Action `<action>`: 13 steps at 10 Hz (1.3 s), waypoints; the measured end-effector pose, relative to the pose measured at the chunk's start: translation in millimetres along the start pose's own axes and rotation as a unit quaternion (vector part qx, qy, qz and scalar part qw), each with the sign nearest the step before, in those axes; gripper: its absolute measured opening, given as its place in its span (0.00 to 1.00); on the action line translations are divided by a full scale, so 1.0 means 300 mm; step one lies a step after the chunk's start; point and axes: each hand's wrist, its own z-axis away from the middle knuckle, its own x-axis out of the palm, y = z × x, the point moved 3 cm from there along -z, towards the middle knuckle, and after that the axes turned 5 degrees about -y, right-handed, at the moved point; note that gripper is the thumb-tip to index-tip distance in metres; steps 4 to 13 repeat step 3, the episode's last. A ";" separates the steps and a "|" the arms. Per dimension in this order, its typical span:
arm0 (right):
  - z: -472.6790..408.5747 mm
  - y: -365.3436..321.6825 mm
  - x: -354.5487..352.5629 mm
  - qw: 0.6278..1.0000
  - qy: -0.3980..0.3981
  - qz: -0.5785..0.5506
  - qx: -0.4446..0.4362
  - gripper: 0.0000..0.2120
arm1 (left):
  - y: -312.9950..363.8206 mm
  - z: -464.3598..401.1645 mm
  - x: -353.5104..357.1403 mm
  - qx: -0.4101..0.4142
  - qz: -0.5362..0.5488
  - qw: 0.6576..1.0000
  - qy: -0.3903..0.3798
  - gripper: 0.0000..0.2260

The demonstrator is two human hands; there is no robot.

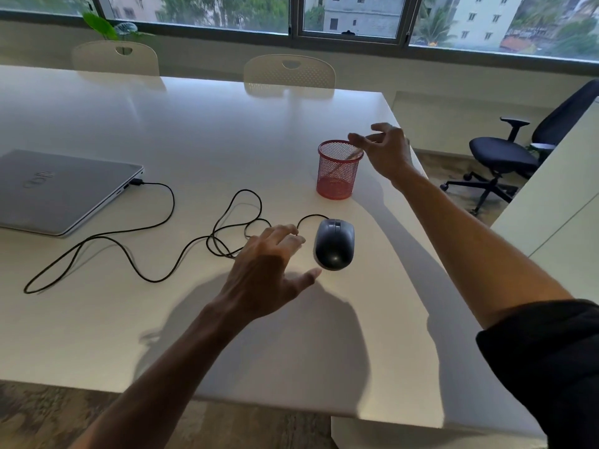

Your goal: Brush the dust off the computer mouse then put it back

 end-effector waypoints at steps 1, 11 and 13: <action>0.005 0.004 -0.003 1.000 0.011 -0.007 0.004 0.31 | -0.011 0.004 -0.012 0.008 0.005 1.000 -0.004 0.25; 0.057 0.017 -0.030 0.998 0.059 -0.017 -0.020 0.23 | -0.029 0.009 -0.044 0.029 0.019 0.999 -0.001 0.24; 0.057 0.017 -0.030 0.998 0.059 -0.017 -0.020 0.23 | -0.029 0.009 -0.044 0.029 0.019 0.999 -0.001 0.24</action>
